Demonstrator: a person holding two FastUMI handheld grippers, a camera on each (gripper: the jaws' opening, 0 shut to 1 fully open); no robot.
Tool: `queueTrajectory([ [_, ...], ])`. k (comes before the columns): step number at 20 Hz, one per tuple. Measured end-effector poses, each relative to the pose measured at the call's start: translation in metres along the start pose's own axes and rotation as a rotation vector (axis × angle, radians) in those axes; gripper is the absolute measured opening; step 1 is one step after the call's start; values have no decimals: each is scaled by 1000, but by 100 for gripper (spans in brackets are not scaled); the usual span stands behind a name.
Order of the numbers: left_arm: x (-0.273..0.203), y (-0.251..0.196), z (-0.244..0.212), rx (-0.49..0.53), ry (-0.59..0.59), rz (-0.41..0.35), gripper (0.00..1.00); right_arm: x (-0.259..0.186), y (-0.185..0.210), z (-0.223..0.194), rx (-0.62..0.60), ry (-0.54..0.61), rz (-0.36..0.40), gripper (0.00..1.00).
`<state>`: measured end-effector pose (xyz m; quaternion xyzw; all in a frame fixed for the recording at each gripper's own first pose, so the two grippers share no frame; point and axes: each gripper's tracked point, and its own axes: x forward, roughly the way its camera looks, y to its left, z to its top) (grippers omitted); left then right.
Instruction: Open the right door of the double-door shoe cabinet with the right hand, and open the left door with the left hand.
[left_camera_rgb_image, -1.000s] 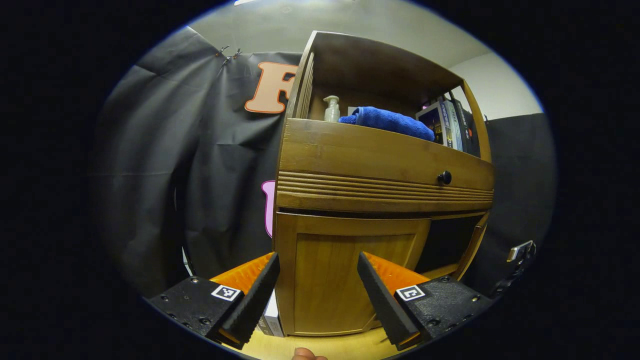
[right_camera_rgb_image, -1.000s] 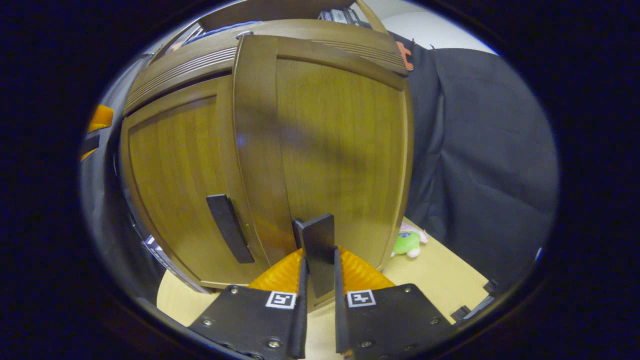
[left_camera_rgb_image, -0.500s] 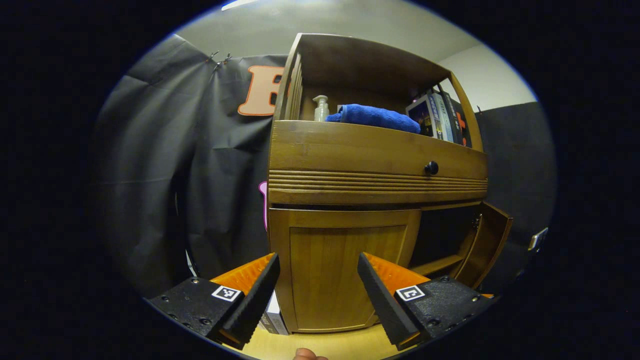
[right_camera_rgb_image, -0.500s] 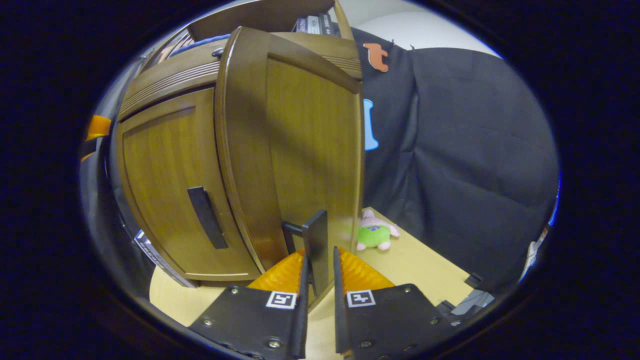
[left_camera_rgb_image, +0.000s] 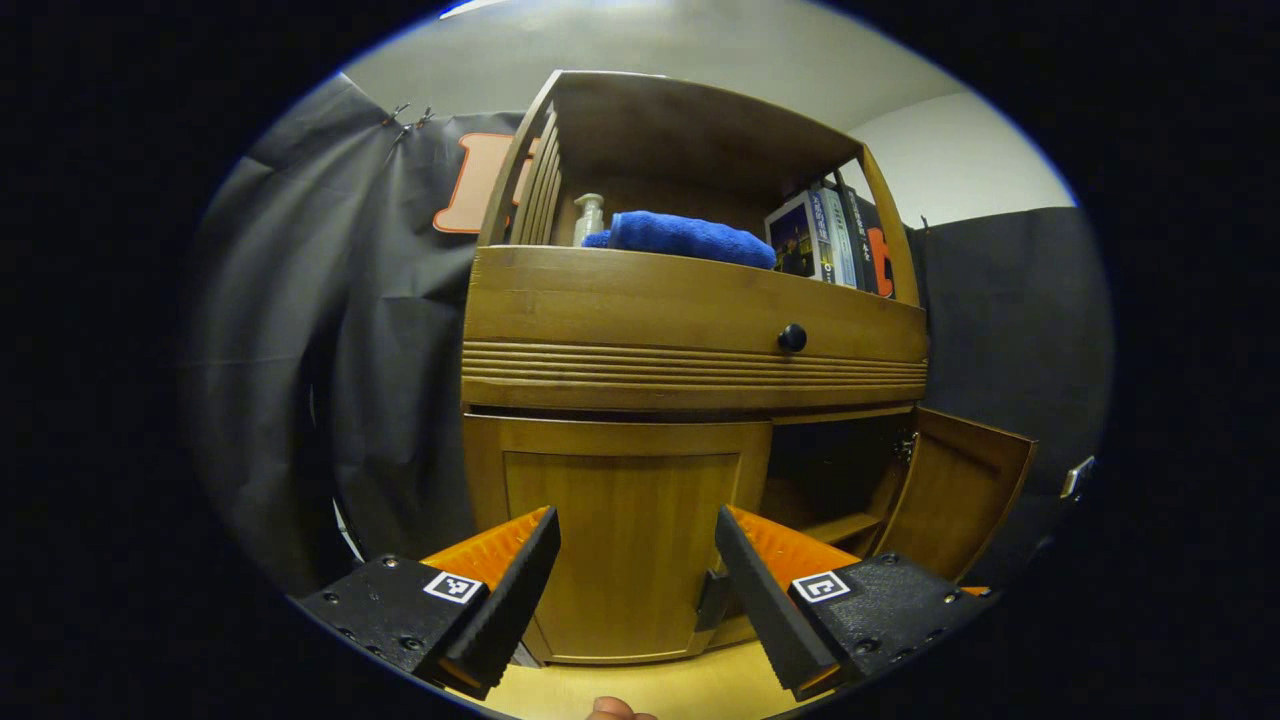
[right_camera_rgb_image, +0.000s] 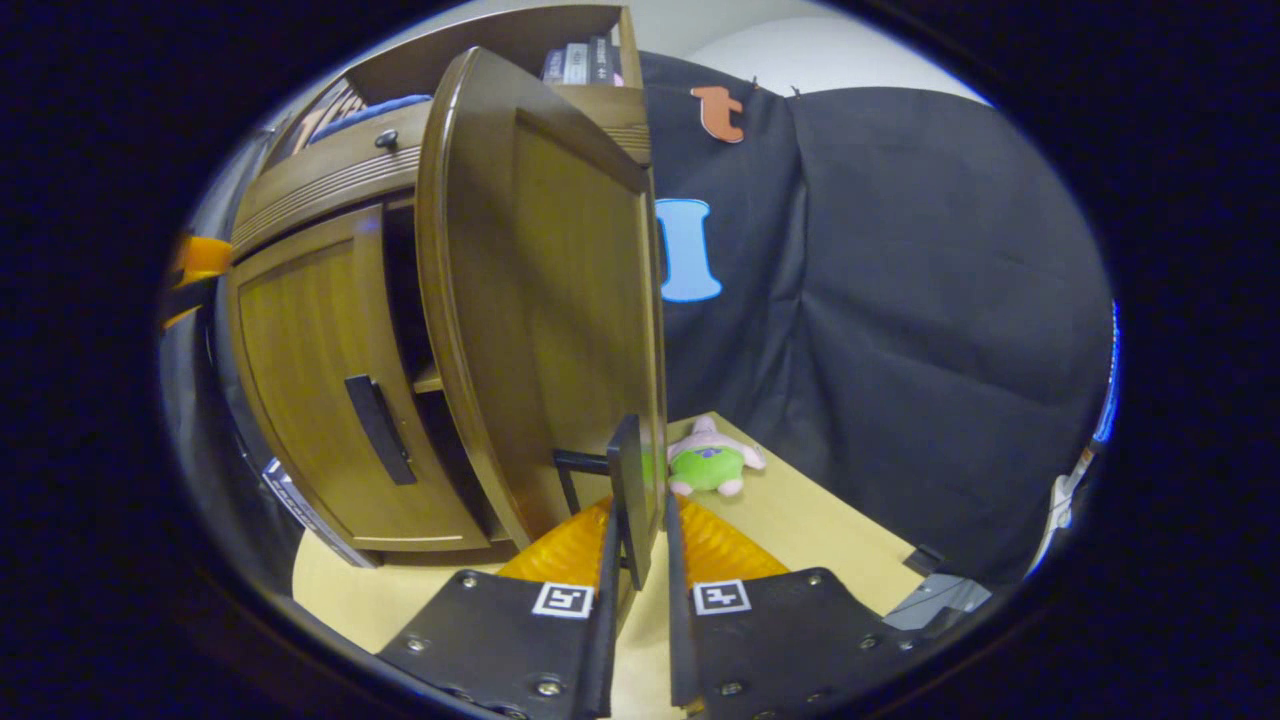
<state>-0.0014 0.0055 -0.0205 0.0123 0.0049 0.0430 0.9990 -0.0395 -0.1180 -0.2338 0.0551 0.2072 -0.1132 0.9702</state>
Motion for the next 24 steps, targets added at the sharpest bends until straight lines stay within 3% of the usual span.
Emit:
queueTrajectory([
  [5,8,-27,-9,-16,26,-15,97,-4,-26,0,-23,5,0,23],
  [7,11,-34,-13,-7,34,-10,97,-3,-38,3,-45,6,-2,17],
  [11,22,-49,-23,-11,35,-4,97,-2,-56,6,-54,16,11,16],
  [18,50,-67,-72,-31,102,7,97,0,-101,15,-57,6,0,16],
  [24,81,-69,-123,-42,173,74,95,-5,-141,24,-29,-17,-29,16],
])
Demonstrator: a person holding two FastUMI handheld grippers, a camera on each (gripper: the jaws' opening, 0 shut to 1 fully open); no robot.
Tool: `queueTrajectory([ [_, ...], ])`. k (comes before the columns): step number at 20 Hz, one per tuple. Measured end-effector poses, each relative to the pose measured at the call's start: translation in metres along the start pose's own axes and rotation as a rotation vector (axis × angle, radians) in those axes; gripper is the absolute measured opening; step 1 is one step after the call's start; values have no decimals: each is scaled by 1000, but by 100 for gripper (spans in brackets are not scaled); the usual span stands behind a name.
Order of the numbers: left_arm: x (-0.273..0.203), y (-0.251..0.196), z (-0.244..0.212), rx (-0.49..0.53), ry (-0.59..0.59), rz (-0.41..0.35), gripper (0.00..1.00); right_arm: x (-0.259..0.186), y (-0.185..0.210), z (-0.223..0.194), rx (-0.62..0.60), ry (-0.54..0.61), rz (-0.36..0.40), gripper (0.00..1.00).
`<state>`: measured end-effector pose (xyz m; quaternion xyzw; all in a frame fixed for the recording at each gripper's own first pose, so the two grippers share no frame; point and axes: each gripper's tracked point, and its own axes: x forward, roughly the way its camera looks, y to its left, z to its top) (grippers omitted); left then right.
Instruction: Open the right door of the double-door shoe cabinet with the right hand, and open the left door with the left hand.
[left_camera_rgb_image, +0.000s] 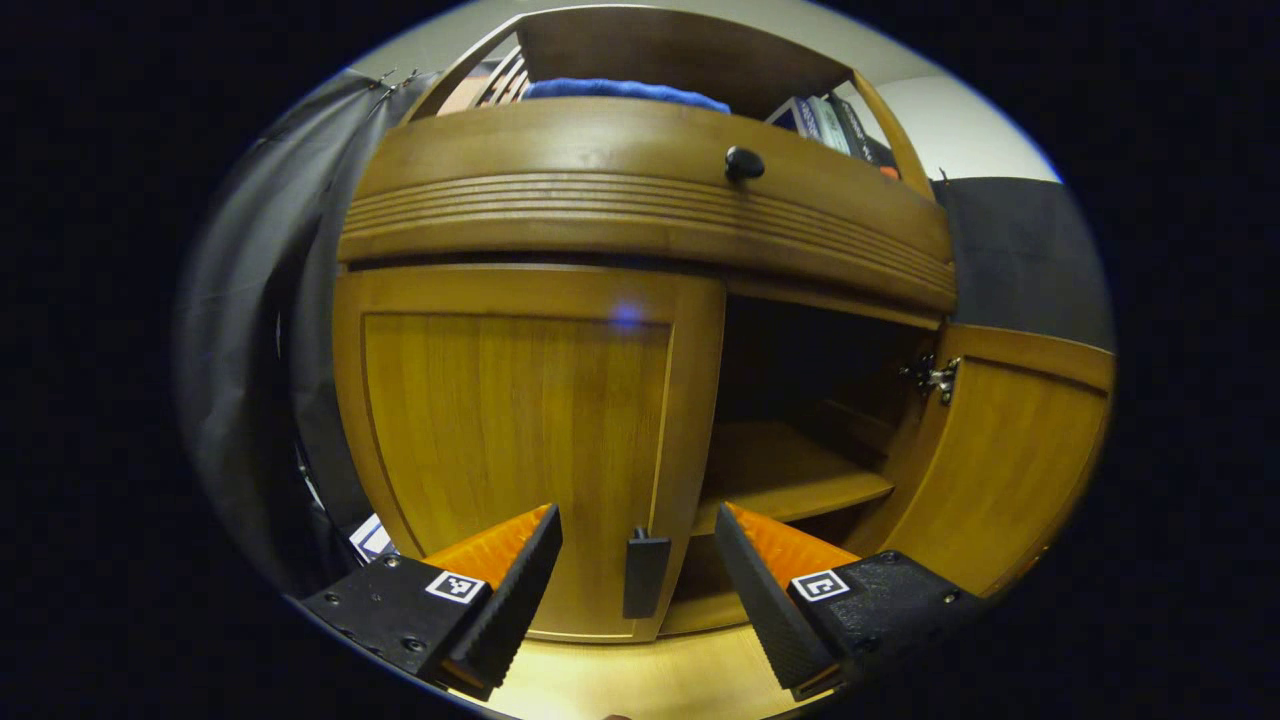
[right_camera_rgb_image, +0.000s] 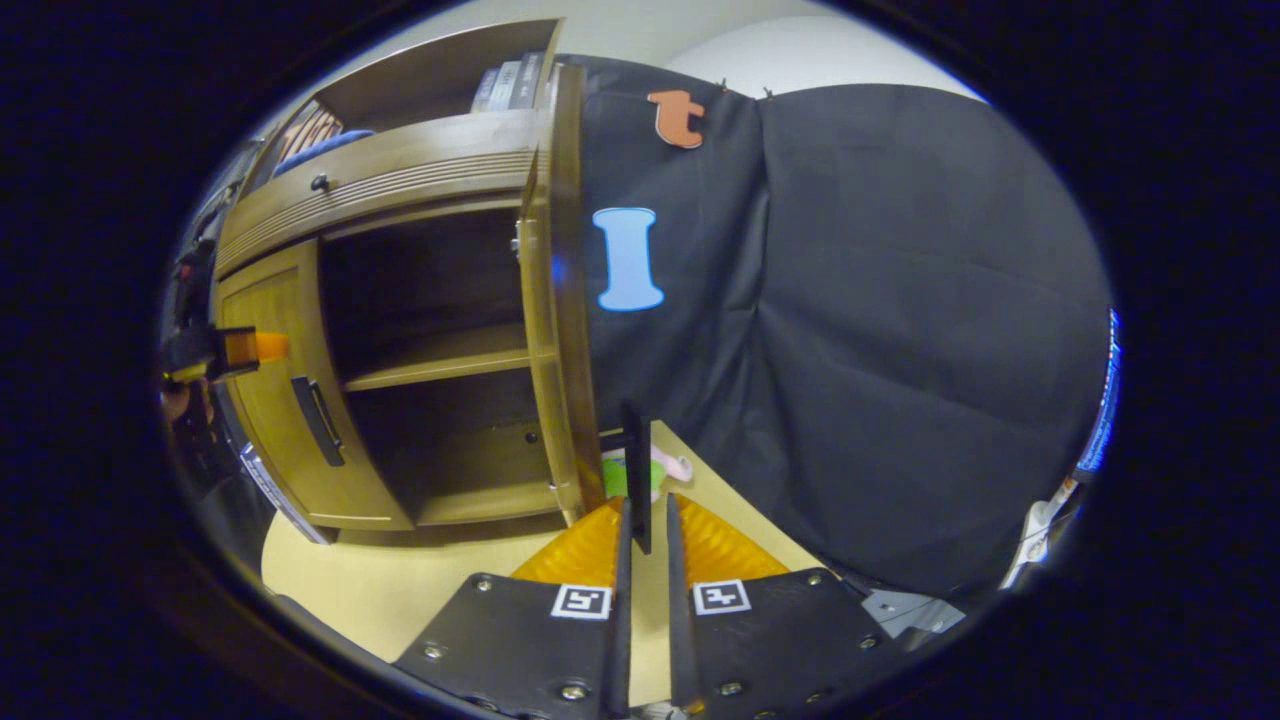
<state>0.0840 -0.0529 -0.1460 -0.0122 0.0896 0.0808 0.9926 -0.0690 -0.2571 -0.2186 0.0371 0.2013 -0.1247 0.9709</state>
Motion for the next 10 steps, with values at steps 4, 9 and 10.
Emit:
queueTrajectory([
  [4,24,4,-27,2,47,24,91,-1,-1,4,23,-7,33,16],
  [9,48,6,-49,15,78,33,82,-5,-3,21,-9,-51,31,16],
  [10,51,6,-50,15,78,31,82,-5,-4,24,-12,-55,31,16],
])
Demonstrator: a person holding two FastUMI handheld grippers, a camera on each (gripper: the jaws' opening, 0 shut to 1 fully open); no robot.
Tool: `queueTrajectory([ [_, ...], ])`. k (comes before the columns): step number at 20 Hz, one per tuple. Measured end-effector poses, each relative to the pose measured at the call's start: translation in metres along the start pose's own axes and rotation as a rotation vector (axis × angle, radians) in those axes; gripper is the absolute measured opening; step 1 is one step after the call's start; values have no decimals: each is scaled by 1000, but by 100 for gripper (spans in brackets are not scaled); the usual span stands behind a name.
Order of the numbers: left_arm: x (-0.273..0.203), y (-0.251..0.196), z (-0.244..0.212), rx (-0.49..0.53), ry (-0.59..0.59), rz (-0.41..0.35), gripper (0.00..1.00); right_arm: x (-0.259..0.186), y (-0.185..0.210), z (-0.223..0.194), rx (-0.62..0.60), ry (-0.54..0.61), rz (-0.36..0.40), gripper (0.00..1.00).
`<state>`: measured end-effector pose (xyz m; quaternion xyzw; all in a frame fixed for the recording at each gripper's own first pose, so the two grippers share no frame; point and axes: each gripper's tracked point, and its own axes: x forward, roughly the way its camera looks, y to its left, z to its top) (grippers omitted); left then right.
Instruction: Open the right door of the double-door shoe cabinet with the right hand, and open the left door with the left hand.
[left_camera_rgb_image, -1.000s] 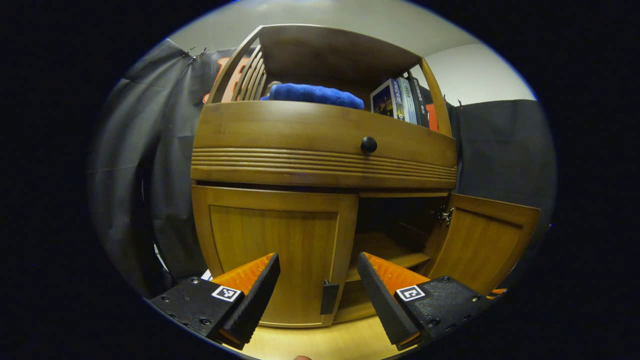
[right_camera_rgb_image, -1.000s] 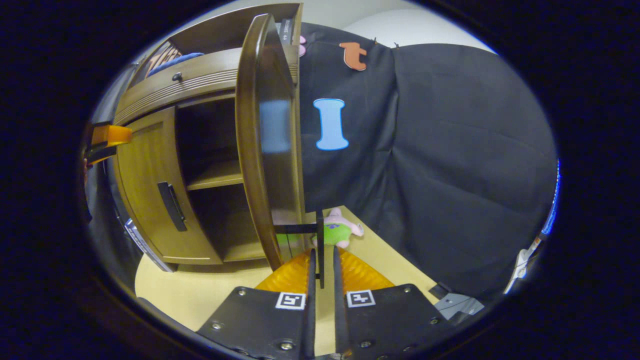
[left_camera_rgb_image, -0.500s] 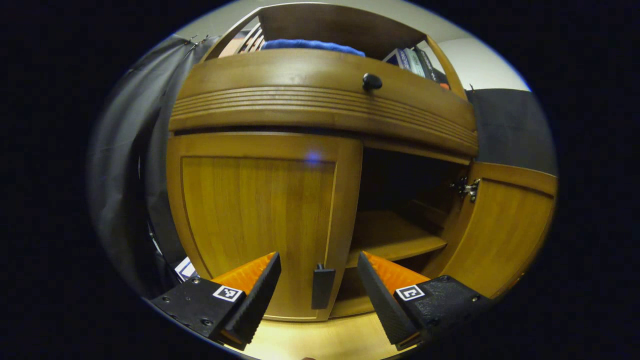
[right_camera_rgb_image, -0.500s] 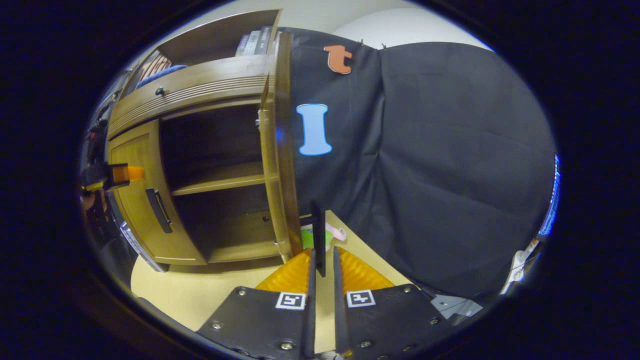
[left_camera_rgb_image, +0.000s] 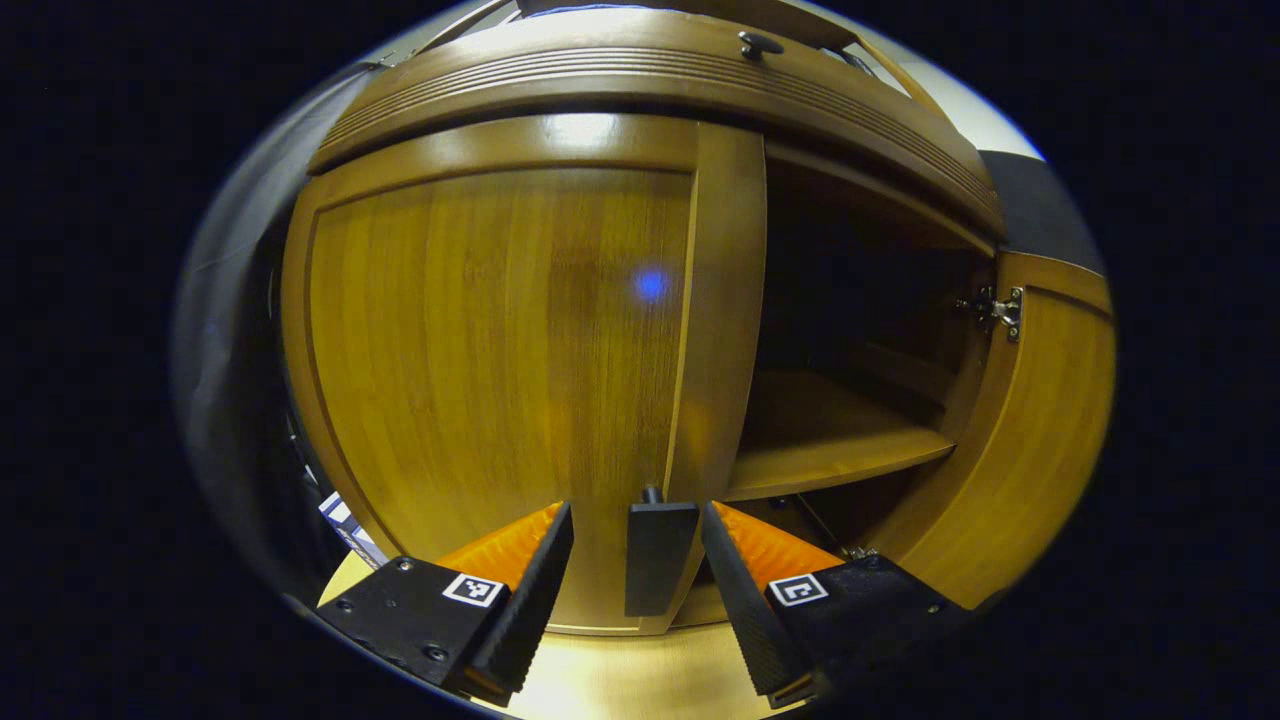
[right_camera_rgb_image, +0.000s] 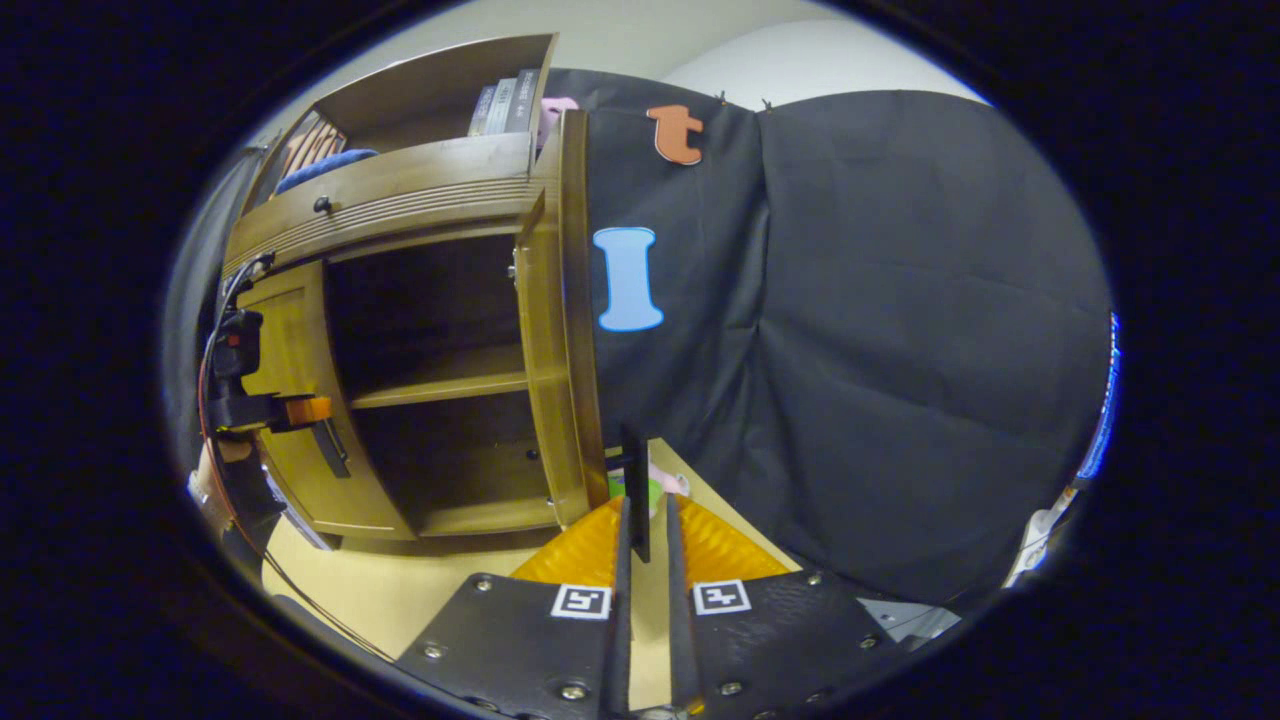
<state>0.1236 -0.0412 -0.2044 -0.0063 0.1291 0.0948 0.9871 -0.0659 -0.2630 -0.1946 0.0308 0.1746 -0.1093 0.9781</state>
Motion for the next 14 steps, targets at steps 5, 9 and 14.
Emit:
queueTrajectory([
  [5,8,-4,0,-2,-11,-7,61,-5,-10,5,7,-20,-24,16],
  [9,6,-5,-2,22,-13,2,35,-8,-18,4,22,-21,-33,16],
  [14,-8,-7,-4,13,-30,12,36,-9,-21,2,33,-13,-25,16],
])
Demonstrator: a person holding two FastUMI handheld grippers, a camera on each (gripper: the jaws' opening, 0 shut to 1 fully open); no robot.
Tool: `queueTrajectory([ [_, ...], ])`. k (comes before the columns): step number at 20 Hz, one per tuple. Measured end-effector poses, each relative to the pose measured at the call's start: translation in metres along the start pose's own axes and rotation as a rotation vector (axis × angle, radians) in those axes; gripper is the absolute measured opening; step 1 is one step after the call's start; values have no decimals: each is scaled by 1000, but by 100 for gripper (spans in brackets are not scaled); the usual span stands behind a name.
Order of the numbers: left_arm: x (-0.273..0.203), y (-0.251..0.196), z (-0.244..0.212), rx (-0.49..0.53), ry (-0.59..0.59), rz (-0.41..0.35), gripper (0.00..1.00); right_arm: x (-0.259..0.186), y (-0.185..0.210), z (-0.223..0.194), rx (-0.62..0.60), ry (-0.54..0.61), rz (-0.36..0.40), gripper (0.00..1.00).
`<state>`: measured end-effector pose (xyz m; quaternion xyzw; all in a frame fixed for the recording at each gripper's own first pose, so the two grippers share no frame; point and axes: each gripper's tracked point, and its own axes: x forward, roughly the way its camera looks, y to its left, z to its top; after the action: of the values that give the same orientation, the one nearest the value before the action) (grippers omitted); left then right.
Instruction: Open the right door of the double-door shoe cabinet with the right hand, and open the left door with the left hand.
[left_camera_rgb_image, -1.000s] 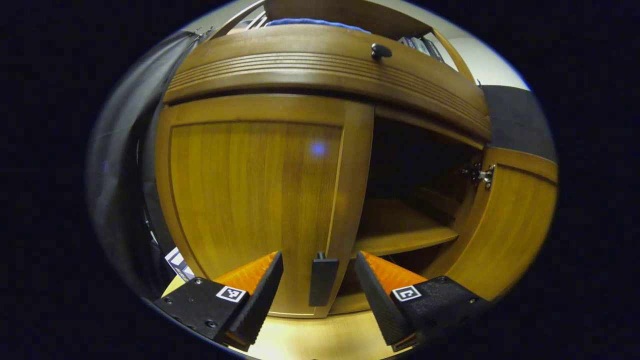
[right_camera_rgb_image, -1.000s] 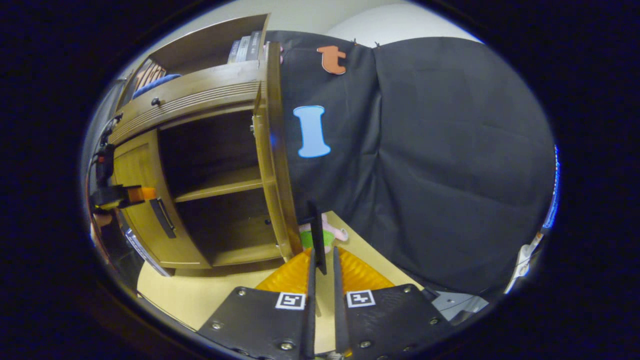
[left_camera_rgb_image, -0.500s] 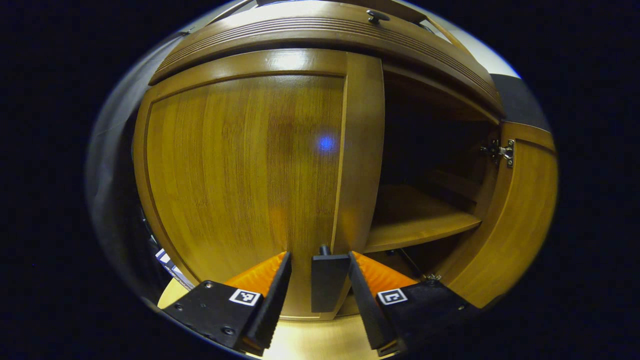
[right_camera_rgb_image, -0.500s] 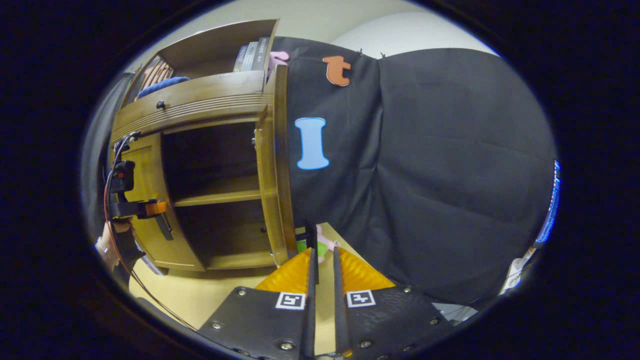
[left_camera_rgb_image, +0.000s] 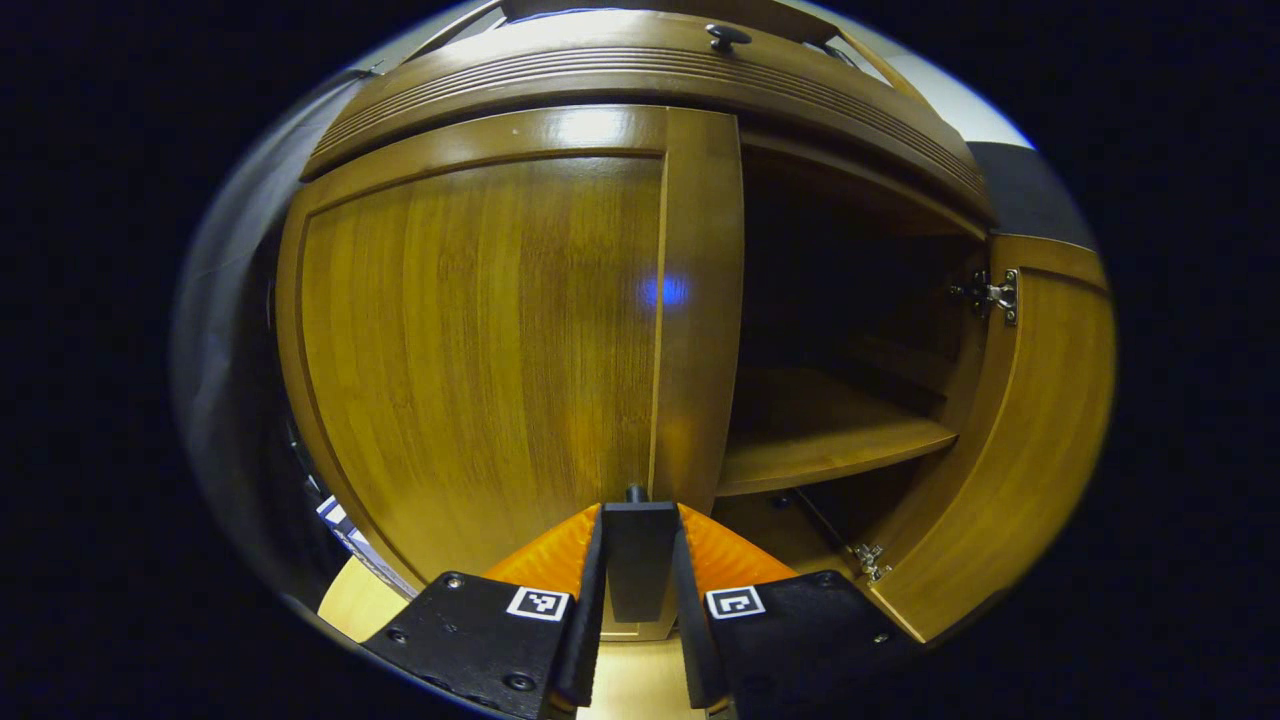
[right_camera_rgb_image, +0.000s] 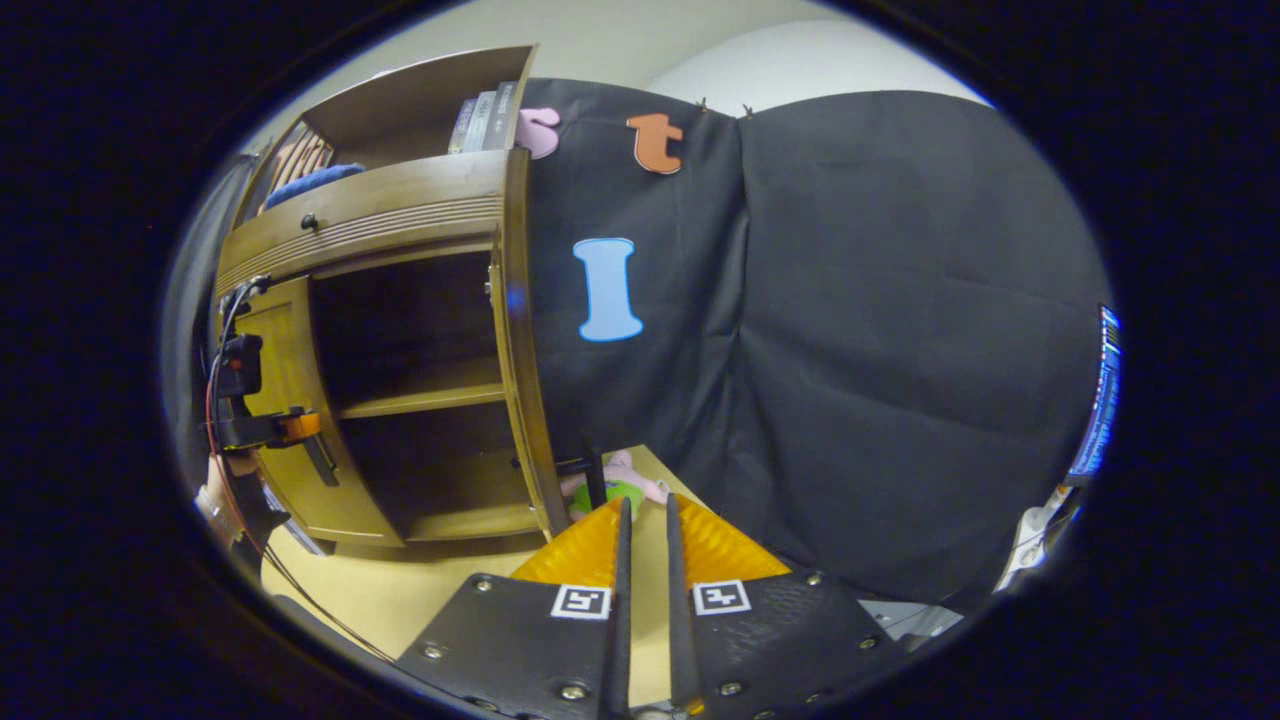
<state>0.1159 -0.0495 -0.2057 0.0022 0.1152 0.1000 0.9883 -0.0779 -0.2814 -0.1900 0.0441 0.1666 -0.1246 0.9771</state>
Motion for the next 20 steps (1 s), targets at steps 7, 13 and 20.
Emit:
queueTrajectory([
  [7,-31,6,-6,-21,-13,47,34,6,0,-3,-6,19,71,16],
  [13,-66,18,-13,-67,-31,123,34,19,9,-3,-37,38,179,16],
  [20,-105,34,-19,-109,-29,217,32,33,13,0,-93,39,287,16],
])
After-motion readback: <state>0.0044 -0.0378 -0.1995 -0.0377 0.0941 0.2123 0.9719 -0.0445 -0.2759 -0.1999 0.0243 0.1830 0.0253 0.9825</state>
